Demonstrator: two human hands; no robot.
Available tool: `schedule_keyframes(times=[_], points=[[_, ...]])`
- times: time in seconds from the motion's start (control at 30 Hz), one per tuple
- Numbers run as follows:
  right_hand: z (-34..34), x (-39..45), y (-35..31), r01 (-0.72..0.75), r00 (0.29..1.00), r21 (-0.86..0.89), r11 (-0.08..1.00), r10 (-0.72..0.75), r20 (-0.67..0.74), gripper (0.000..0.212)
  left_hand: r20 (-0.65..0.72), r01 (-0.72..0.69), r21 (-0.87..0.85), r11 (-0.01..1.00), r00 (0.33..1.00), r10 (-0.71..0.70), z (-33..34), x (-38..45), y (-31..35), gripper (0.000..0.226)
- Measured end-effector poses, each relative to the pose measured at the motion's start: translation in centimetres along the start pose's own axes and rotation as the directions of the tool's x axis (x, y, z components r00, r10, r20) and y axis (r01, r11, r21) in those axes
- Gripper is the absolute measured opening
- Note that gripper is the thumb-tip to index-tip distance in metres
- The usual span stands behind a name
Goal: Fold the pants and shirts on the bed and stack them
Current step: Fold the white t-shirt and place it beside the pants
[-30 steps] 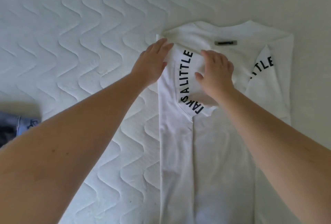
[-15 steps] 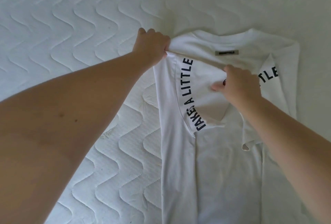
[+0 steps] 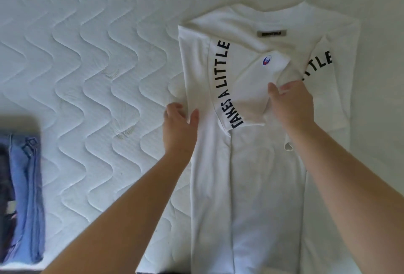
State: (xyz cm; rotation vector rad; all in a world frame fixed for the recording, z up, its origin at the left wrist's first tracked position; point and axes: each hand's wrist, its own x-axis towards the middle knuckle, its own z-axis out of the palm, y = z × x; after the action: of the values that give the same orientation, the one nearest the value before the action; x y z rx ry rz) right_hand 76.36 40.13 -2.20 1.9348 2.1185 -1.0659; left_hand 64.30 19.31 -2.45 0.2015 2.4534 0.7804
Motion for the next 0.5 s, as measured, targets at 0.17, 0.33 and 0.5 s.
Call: schedule_keyframes(times=[0.17, 0.33, 0.5], points=[[1.6, -3.9, 0.6, -0.056, 0.949, -0.075, 0.996, 0.077, 0.305, 0.071, 0.202, 0.142, 0.084, 0.986, 0.967, -0.156, 0.0, -0.9, -1.2, 0.042], [3.7, -5.7, 1.0, -0.118, 0.960, 0.275, 0.954, 0.040, 0.276, 0.022, 0.241, 0.096, 0.189, 0.977, 0.960, -0.141, 0.1, -0.8, -1.4, 0.020], [4.4, -6.3, 1.2, -0.198, 0.970, 0.423, 0.884, 0.114, 0.216, 0.040, 0.231, 0.241, -0.055, 0.969, 0.947, -0.222, -0.8, -0.5, -2.9, 0.014]])
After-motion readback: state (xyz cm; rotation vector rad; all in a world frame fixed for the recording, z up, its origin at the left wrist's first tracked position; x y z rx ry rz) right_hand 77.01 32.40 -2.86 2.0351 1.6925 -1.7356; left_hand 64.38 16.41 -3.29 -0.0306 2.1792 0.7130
